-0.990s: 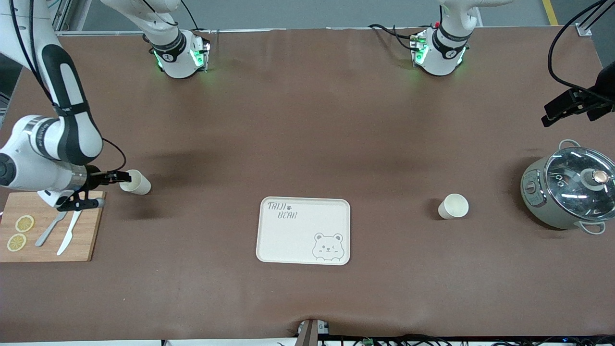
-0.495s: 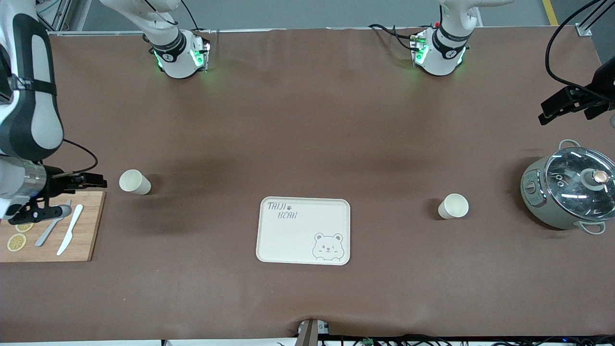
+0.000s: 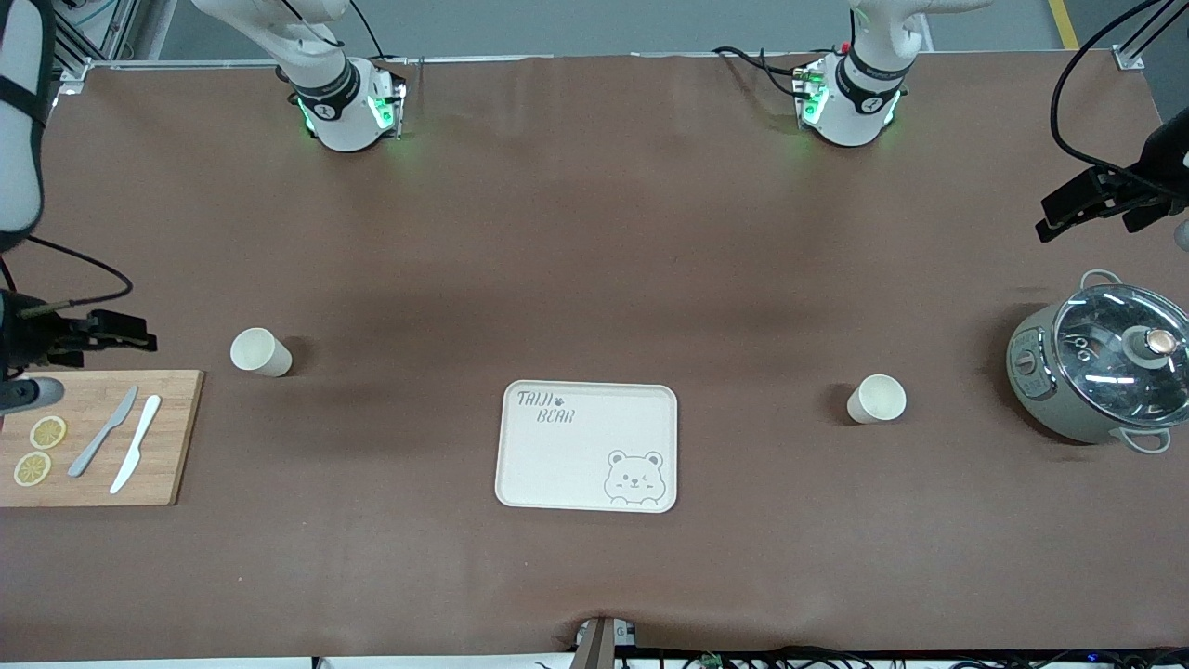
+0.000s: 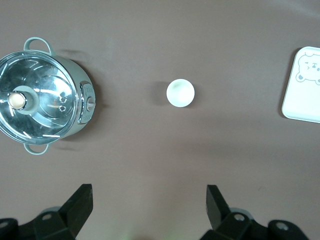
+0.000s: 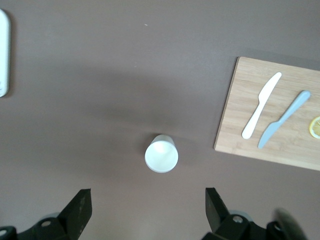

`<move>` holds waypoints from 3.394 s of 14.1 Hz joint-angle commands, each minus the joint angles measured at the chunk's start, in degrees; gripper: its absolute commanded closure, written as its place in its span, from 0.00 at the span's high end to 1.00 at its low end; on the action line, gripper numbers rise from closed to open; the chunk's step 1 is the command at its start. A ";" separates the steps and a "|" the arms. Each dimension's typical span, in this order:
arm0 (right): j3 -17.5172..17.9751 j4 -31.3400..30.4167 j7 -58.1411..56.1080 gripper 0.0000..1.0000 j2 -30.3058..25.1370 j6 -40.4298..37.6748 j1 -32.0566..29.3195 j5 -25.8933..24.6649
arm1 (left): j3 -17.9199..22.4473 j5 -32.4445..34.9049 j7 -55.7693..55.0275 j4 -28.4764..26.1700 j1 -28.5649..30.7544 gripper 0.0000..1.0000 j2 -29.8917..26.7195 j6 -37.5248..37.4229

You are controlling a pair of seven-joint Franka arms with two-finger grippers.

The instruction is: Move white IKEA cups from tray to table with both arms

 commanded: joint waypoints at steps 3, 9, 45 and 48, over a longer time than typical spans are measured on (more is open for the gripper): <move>-0.18 -0.70 2.43 1.00 -9.18 -7.38 5.14 -3.43 | 0.14 -1.22 0.89 0.09 0.10 1.00 -0.05 -0.86; 0.00 -2.97 8.95 1.00 -14.73 -12.15 7.36 -3.62 | -1.34 -1.22 0.98 0.26 -0.16 1.00 -0.13 -1.04; -0.79 -14.32 8.96 1.00 -21.15 -4.77 2.52 -1.51 | -4.69 -0.07 1.33 0.27 -0.07 1.00 -1.63 -3.24; -0.80 -14.24 8.87 1.00 -21.23 -4.85 3.13 -1.77 | -4.60 -0.07 1.24 0.18 0.10 1.00 -1.72 -3.32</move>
